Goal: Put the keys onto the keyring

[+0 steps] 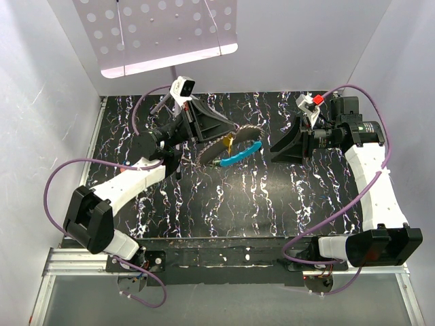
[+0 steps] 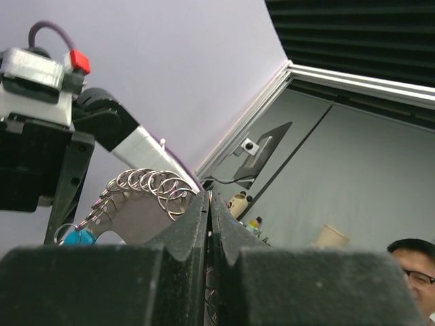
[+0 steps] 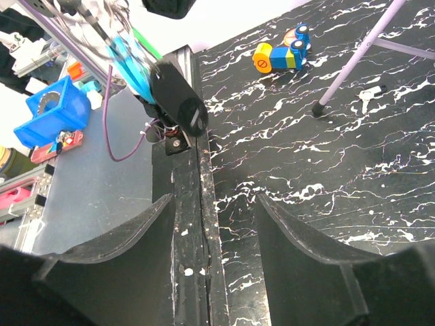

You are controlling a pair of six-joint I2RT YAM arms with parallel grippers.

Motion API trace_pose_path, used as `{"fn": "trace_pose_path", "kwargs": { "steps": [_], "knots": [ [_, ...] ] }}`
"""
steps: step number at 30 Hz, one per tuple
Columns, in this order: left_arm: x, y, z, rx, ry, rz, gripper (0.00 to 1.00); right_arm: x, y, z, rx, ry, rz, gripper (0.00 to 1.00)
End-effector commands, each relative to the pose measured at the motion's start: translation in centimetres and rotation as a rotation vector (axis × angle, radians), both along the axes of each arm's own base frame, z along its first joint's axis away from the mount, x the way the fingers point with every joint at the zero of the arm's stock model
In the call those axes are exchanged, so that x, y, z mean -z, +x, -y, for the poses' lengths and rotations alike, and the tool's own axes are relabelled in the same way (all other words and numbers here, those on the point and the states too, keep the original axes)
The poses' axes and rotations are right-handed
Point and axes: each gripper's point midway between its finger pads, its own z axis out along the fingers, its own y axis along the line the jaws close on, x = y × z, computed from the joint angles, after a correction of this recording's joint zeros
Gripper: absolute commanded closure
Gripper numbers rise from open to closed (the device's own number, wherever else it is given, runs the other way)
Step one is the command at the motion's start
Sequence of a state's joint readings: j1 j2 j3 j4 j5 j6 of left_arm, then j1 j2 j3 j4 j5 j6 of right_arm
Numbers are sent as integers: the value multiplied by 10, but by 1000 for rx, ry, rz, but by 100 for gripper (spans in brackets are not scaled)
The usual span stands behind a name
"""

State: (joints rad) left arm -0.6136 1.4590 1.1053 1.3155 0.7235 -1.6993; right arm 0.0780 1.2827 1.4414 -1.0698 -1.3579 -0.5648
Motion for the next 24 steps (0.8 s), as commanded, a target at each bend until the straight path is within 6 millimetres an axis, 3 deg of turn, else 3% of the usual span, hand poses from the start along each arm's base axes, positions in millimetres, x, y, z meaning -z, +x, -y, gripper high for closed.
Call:
{"fn": "trace_pose_path", "kwargs": {
  "steps": [1,3,6,9,12,17,24],
  "knots": [
    [5,-34,-17,1,-44,228,100,-2,-1,2,5,4,33,41],
    [37,-25,-3,-17,71,245,100,3,2,3,27,-26,45,41],
    [99,7,19,-127,293,201,100,14,12,10,92,-79,45,41],
    [129,21,24,-206,404,216,100,21,20,19,145,-85,31,41],
    [127,24,22,-252,383,233,100,16,12,17,117,-41,14,41],
    [115,30,16,-352,260,271,100,-10,-6,9,7,84,11,42],
    [89,32,14,-518,82,428,100,-27,-19,-14,-100,67,27,42]
  ]
}}
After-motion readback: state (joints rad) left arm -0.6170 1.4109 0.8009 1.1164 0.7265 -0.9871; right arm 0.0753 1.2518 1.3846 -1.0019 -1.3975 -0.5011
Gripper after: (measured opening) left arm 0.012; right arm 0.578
